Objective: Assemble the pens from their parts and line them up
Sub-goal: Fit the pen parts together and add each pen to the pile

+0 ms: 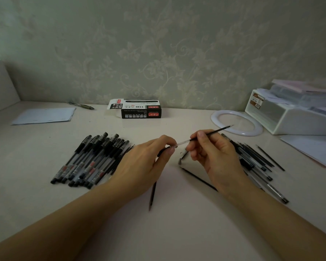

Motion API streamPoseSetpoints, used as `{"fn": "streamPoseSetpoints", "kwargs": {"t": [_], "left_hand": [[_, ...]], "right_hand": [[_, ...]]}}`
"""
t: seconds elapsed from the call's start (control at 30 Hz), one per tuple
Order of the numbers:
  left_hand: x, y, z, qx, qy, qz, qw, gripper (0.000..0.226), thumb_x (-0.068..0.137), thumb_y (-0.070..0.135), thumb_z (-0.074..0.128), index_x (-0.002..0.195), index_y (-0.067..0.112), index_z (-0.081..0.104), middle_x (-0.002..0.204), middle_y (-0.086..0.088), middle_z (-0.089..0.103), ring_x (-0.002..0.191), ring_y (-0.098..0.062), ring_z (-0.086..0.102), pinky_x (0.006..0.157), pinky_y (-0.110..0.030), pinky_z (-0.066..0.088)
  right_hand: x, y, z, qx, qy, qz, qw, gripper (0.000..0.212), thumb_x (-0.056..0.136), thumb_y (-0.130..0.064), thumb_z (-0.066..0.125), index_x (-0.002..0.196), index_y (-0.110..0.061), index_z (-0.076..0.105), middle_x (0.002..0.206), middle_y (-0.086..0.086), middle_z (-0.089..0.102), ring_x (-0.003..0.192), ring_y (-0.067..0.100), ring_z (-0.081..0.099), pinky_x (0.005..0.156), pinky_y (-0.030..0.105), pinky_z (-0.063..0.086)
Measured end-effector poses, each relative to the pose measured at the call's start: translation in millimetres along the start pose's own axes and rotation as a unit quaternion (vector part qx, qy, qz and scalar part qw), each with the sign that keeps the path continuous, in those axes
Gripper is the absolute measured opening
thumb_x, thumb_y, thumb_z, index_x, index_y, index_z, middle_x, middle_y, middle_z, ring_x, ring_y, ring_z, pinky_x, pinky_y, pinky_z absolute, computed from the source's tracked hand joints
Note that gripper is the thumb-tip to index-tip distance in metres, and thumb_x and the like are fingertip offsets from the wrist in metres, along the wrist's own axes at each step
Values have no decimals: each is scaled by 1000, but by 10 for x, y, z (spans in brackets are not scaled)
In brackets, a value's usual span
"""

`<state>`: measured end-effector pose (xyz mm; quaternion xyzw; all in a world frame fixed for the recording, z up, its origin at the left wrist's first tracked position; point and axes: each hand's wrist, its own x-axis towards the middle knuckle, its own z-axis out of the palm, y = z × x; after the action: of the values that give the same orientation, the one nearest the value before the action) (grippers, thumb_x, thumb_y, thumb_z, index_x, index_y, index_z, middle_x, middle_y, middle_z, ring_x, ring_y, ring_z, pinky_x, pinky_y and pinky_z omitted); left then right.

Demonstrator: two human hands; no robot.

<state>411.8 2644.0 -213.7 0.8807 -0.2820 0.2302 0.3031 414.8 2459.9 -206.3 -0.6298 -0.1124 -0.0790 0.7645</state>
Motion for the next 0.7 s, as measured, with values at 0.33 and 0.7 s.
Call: {"fn": "streamPoseSetpoints", "kwargs": {"t": [0.33, 0.7], "left_hand": [[7, 15, -11, 18, 3, 12, 1000, 15, 101, 36, 39, 106, 30, 51, 70, 19, 48, 56, -6, 46, 49, -25, 36], [-9, 6, -10, 21, -7, -1, 1000, 19, 100, 39, 36, 107, 31, 52, 64, 22, 44, 57, -2, 47, 49, -19, 25]], "right_hand": [[-6, 31, 4, -34, -12, -22, 999, 22, 100, -19, 51, 87, -14, 68, 74, 6, 69, 64, 14, 60, 63, 21, 51], [4, 18, -19, -36, -1, -31, 999, 21, 100, -19, 51, 89, -12, 67, 74, 6, 69, 63, 13, 60, 62, 20, 52]]}}
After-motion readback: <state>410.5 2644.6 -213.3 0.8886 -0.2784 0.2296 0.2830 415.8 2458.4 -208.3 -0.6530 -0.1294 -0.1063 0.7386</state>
